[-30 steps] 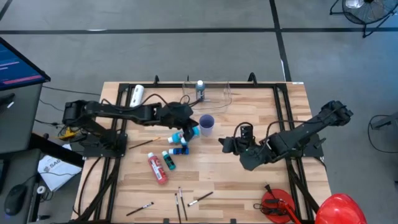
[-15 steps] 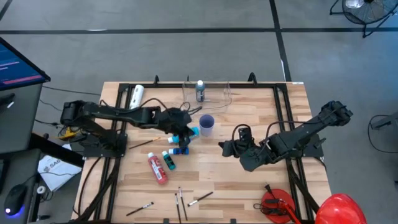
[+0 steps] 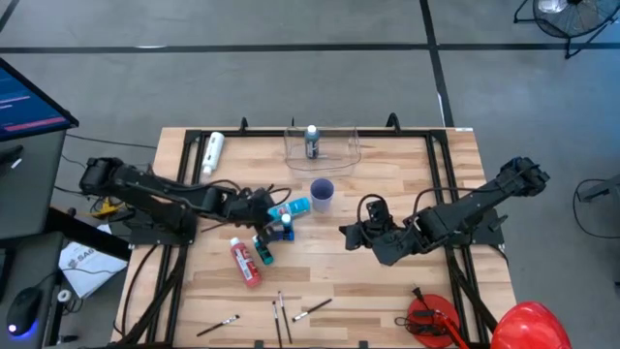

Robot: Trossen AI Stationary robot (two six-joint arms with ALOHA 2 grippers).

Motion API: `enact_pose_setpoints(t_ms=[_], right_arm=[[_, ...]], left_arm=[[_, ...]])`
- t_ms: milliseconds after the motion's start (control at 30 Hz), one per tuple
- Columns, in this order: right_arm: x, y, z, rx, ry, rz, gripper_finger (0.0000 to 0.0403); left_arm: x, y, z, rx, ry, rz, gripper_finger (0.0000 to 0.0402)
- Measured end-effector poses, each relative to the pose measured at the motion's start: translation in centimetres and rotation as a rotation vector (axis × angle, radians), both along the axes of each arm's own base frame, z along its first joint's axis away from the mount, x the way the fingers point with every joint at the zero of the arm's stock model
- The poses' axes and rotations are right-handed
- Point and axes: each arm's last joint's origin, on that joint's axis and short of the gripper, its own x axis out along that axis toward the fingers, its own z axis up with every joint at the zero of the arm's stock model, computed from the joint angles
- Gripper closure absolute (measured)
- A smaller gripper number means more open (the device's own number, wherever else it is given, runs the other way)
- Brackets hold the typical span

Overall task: Pick & Place Paint Supplies
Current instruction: Put the blue paint bottle into the transparent bin

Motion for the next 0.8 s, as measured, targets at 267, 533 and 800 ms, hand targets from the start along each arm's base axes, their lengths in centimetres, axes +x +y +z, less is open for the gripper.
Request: enact_pose_setpoints(t_ms=[267, 533, 800], right_arm=[[-0.1, 0.0, -0.1, -0.015, 0.029, 0.029, 0.0403], [-0.1, 0.0, -0.2, -0.032, 0.039, 0.044, 0.0403], [-0.1, 0.0, -0.2, -0.031, 0.038, 0.044, 0.0403]], left_arm=[[-4.5, -1.0, -0.9, -0.024, -0.098, 0.006, 0.0401], [-6.3, -1.0, -1.4, -0.096, -0.249, 0.01, 0.0401], [-6.2, -1.1, -2.4, -0.125, -0.222, 0.002, 0.0382]])
